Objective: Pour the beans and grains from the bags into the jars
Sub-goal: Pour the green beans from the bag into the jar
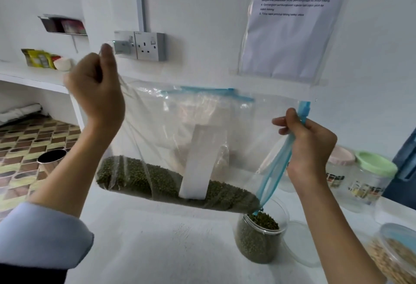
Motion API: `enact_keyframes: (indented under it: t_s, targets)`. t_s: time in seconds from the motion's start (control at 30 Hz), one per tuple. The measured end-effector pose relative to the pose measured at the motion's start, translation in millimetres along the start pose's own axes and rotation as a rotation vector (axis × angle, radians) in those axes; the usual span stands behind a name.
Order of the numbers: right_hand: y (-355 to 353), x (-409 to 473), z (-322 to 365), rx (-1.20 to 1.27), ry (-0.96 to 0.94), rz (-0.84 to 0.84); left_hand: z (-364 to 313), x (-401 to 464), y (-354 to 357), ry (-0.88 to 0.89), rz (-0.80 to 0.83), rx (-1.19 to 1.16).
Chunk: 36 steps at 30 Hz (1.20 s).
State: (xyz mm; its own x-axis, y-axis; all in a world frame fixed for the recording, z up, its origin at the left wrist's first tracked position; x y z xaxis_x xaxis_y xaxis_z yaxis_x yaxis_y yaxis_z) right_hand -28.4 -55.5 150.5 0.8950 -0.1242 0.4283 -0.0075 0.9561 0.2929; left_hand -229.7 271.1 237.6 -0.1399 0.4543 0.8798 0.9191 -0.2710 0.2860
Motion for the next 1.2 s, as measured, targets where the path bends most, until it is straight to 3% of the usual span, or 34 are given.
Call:
enact_keyframes:
  t_s: [0.2, 0.33, 0.47, 0.6, 0.77, 0.93, 1.07, 1.2]
  targets:
    - [7, -5, -6, -0.03, 0.013, 0.047, -1, -7, 14, 0.01, 0.063, -0.002]
    - [-4, 3, -2, 0.009, 0.01, -0.002, 5, 2, 2, -0.045, -0.026, -0.041]
    - [9, -6, -8, -0.019, 0.014, 0.06, -4, -13, 21, -0.004, 0.09, -0.046]
    - [-6, 2, -8, 0.017, 0.03, -0.009, 13, -4, 1, -0.065, 0.012, -0.032]
    - [16, -10, -6, -0.024, -0.008, 0.089, -5, -14, 18, 0.001, 0.094, -0.032]
    - [-2, -2, -6, 0.039, 0.003, -0.011, 10, 0, -2, -0.049, -0.012, -0.076]
    - [18, -12, -4, -0.003, -0.035, 0.076, -8, -12, 22, 0.008, 0.088, -0.032]
    - [-4, -2, -4, 0.017, -0.022, -0.008, 2, -1, 2, -0.012, -0.004, -0.041]
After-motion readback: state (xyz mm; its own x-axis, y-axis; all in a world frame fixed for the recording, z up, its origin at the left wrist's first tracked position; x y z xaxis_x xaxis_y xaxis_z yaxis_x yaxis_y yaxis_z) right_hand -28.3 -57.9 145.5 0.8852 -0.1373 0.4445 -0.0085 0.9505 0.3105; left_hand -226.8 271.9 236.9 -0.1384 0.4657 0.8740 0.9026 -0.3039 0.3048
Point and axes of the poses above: each hand's wrist, its own x-axis towards the middle knuckle, its own y-axis out of the palm, z = x × y, the point moved 10 cm from there along x, towards the middle knuckle, and after that the axes turned 1 degree about -y, right-handed, at the moved point
